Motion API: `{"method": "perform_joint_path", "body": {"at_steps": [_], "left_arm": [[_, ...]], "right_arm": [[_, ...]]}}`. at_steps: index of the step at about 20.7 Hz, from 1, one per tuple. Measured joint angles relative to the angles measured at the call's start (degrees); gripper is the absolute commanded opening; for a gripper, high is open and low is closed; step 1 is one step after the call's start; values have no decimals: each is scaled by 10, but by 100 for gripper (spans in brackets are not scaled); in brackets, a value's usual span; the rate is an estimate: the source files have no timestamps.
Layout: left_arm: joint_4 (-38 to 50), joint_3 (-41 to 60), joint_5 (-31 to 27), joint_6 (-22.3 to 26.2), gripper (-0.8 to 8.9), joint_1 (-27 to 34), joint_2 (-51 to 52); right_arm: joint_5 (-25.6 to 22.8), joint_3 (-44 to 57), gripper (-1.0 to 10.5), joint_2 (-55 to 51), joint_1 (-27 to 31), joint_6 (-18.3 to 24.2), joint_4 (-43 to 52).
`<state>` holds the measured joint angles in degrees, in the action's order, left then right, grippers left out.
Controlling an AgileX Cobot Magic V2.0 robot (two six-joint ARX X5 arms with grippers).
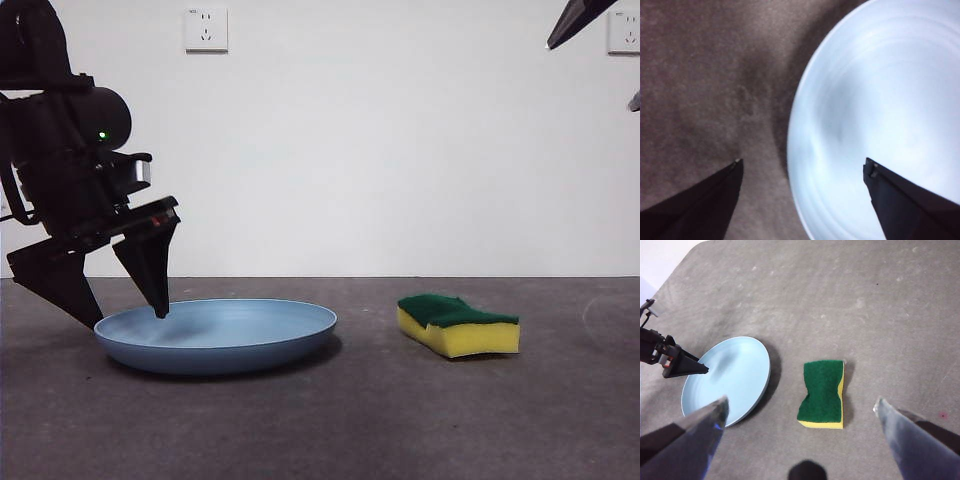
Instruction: Pick up the plate,pick up the cloth,clean the plate with the cloth
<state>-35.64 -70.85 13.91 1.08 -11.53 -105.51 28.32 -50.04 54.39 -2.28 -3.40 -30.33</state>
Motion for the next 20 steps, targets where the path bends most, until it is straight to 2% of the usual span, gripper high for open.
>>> {"method": "perform_joint_path", "body": {"at_steps": [1,4,7,16,20], "left_arm": [[2,0,-14,0,274,-3,-2],[6,0,-18,0,174,-6,-3],[6,0,-18,0,5,-6,-3],[6,-1,-16,-2,-6,-6,-3],[-62,-31,-18,5,-6,-7,10]], "right_arm": [[0,0,501,0,0,0,0],[0,0,501,0,0,0,0],[0,0,501,0,0,0,0],[0,0,500,0,-21,-5,0],[-6,-2,500,9,-53,-7,6]]}}
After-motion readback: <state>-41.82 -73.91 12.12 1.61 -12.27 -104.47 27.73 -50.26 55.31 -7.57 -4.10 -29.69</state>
